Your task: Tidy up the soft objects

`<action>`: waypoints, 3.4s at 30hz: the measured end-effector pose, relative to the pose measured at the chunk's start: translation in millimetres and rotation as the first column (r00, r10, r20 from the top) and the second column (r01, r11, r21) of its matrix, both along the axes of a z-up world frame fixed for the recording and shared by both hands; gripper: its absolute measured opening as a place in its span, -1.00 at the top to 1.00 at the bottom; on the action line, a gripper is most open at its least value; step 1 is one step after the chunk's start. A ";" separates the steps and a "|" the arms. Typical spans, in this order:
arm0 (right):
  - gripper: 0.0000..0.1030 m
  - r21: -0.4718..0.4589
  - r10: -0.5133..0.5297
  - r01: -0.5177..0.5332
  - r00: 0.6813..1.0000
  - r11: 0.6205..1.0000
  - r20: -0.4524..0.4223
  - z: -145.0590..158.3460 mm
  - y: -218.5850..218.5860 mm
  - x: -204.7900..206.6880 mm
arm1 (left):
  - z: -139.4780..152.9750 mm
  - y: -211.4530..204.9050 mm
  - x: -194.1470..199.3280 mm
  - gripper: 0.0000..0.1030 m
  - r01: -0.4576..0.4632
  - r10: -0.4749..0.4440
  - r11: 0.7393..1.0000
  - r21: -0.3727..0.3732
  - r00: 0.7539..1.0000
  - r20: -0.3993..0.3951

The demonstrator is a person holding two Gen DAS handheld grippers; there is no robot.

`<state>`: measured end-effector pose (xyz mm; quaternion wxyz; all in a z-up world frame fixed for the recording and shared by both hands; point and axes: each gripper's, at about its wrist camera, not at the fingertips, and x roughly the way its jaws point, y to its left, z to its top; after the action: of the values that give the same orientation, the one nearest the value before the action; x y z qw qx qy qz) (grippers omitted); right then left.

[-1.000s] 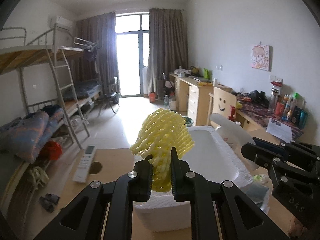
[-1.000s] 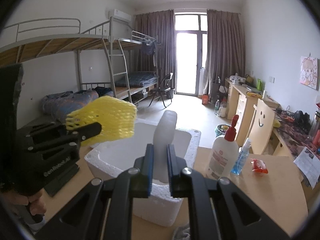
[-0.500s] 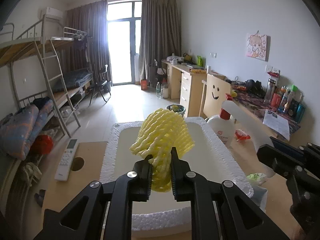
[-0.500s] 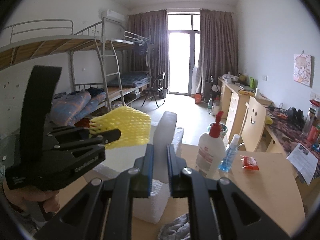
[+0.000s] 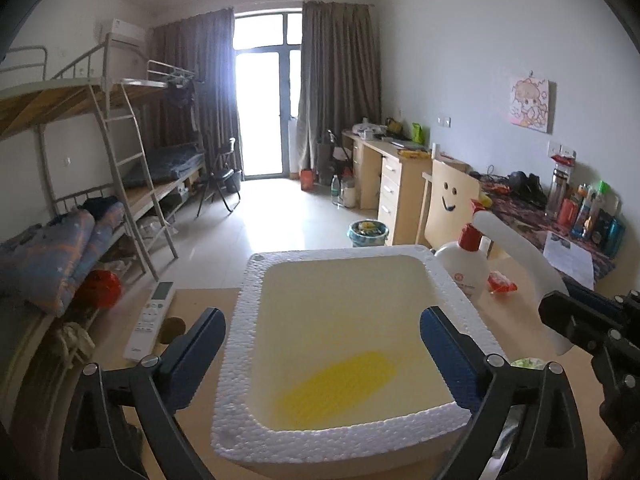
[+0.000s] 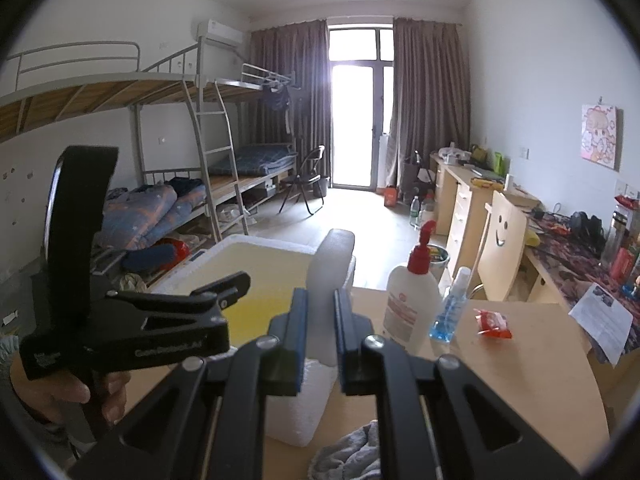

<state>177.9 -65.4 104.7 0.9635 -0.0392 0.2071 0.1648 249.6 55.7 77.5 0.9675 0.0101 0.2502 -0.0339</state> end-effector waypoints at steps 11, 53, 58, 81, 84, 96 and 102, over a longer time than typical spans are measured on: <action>0.72 -0.020 0.017 -0.017 1.000 1.000 -0.012 1.5 9.4 1.9 | 8.1 25.1 -23.5 -0.98 -0.073 0.073 0.997 -0.002 0.996 0.047; -0.64 -0.024 0.110 -0.112 0.990 0.993 -0.088 -16.7 74.7 51.4 | -10.2 112.8 -53.5 -0.98 -0.248 0.248 0.969 -0.013 0.967 0.058; -0.78 -0.029 0.121 -0.124 0.989 0.992 -0.082 -13.1 75.4 46.5 | -10.7 110.7 -55.3 -0.98 -0.241 0.241 0.970 -0.010 0.968 0.065; -0.98 0.033 0.033 -0.033 0.999 0.999 0.018 17.2 12.6 -48.6 | 15.0 37.5 -134.6 -0.98 -0.131 0.130 0.991 0.001 0.980 0.154; -0.98 0.027 0.015 -0.016 1.000 1.000 0.023 18.1 7.9 -61.1 | 16.8 28.5 -148.5 -0.98 -0.109 0.107 0.994 -0.003 0.980 0.167; -0.98 0.023 -0.026 0.024 0.997 0.999 0.077 9.3 -13.8 -117.3 | 19.8 13.3 -197.2 -0.98 -0.072 0.074 0.997 -0.016 0.975 0.209; -0.98 0.026 -0.038 0.036 0.996 0.999 0.085 1.0 -21.2 -136.6 | 15.6 6.0 -215.2 -0.98 -0.058 0.061 0.998 -0.018 0.973 0.223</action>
<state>41.4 -86.6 105.7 0.9748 -0.0305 0.1644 0.1478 34.4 61.6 93.1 0.9902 0.0010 0.1398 -0.0049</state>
